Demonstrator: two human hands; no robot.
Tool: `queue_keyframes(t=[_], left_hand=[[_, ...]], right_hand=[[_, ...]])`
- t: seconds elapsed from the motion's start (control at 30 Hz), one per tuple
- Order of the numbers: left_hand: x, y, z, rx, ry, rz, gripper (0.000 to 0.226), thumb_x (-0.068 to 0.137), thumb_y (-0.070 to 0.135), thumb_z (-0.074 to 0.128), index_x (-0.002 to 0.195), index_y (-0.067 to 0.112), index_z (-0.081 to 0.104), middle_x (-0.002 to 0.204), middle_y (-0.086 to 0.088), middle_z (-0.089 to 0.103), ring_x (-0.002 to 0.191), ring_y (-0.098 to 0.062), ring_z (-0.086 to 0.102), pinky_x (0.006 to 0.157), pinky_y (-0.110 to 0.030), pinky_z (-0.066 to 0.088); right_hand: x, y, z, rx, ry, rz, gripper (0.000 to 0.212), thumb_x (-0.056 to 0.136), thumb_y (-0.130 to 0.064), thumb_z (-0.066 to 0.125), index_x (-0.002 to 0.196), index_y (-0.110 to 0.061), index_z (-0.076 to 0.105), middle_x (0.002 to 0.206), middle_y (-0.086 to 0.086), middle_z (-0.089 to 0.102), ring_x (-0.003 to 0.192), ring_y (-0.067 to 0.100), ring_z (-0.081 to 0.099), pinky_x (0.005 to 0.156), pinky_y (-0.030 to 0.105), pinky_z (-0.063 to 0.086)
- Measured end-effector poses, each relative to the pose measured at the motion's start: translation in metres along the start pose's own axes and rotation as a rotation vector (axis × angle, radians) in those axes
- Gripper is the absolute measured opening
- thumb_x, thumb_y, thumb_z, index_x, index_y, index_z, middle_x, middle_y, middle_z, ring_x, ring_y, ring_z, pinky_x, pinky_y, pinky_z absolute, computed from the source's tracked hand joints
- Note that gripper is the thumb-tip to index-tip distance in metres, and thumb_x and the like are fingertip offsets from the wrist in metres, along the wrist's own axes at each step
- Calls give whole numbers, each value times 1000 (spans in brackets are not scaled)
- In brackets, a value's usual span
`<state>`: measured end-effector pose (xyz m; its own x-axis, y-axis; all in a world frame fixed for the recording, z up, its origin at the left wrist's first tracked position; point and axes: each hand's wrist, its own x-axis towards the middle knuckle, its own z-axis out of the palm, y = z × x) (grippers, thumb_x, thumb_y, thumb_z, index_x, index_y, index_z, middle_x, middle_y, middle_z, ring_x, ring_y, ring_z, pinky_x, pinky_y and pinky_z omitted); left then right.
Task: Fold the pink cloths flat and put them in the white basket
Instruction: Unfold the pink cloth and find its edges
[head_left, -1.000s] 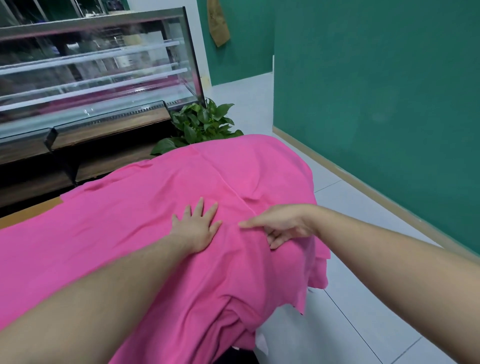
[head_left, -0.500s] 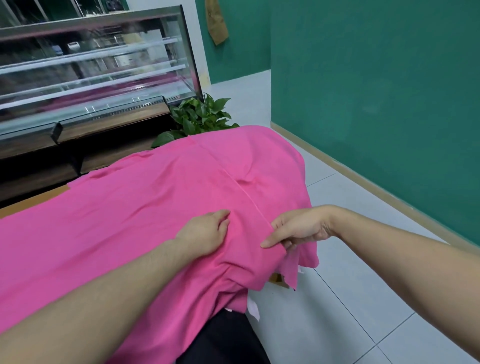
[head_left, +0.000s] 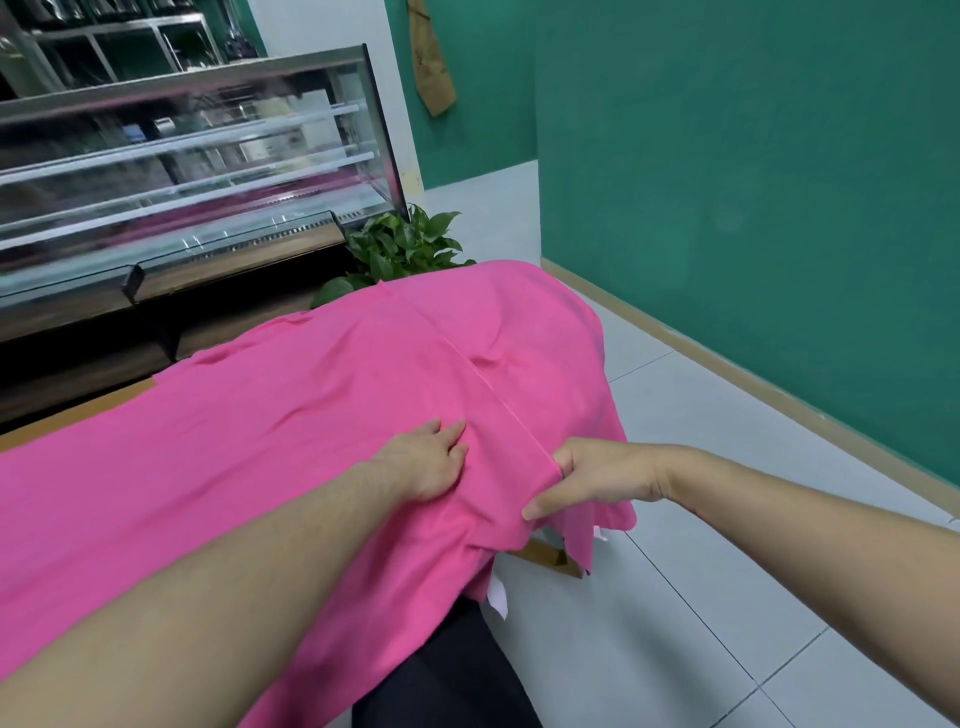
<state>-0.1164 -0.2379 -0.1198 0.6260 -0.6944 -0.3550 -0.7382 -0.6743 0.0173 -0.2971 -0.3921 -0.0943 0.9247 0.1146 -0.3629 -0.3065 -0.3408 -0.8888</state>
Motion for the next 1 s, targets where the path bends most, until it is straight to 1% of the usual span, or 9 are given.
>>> queue_keyframes(t=[0.13,0.27,0.33,0.47,0.57,0.7,0.8,0.87,1.0], left_hand=[[3,-1,6,76,-19,-39,55,107,40,19,158,24,9,163,-17,12,149,-34,19,121,-43,19],[-10,11,4,195,197,-16,42,103,35,30,142,23,41,137,-9,42,118,-34,52,92,-46,47],[-10,16,7,130,191,11,43,104,34,26,141,18,42,133,-11,49,113,-37,57,92,-46,49],[-3,22,9,73,114,-12,54,106,38,15,155,16,25,154,-13,38,137,-34,43,112,-44,36],[-3,22,13,69,59,-53,59,104,48,9,158,25,9,166,-7,10,149,-30,23,120,-45,22],[-11,15,29,25,23,-159,61,95,68,3,152,49,-10,162,18,-16,151,-36,-5,117,-66,1],[-13,14,35,-32,71,-165,61,92,72,2,149,54,-12,161,20,-19,151,-33,-14,111,-73,-8],[-12,13,37,-58,83,-152,61,93,71,4,150,54,-9,162,19,-17,151,-32,-14,111,-73,-9],[-10,12,34,-102,211,-60,58,99,63,14,154,48,5,165,13,-4,153,-23,-4,113,-71,-3]], right_hand=[[-3,-4,3,115,121,-104,10,92,-13,68,93,-19,76,98,0,76,90,11,72,81,22,54],[-9,-11,1,152,184,-149,11,97,-18,61,98,-17,71,98,0,76,88,11,71,78,22,55],[-15,-16,-1,131,164,-145,15,99,-19,57,92,-18,70,92,-3,75,83,9,71,74,20,54],[-26,-16,-11,88,194,-129,31,101,-20,55,71,-21,64,68,-13,68,63,0,64,63,14,49],[-29,-2,-21,-16,235,-77,27,98,-31,59,79,-12,60,72,-6,64,66,6,62,75,24,55],[-28,25,-25,-64,220,68,23,97,-25,60,78,-13,63,75,0,68,71,18,65,81,32,57],[-24,32,-22,-41,184,138,22,94,-24,60,74,-15,60,74,4,67,68,23,65,85,39,57],[-19,31,-22,-32,185,178,27,90,-37,69,79,-15,58,75,5,64,67,24,63,76,36,58],[-11,26,-19,-83,219,232,48,78,-60,74,83,-17,53,77,11,54,62,27,60,75,44,61]])
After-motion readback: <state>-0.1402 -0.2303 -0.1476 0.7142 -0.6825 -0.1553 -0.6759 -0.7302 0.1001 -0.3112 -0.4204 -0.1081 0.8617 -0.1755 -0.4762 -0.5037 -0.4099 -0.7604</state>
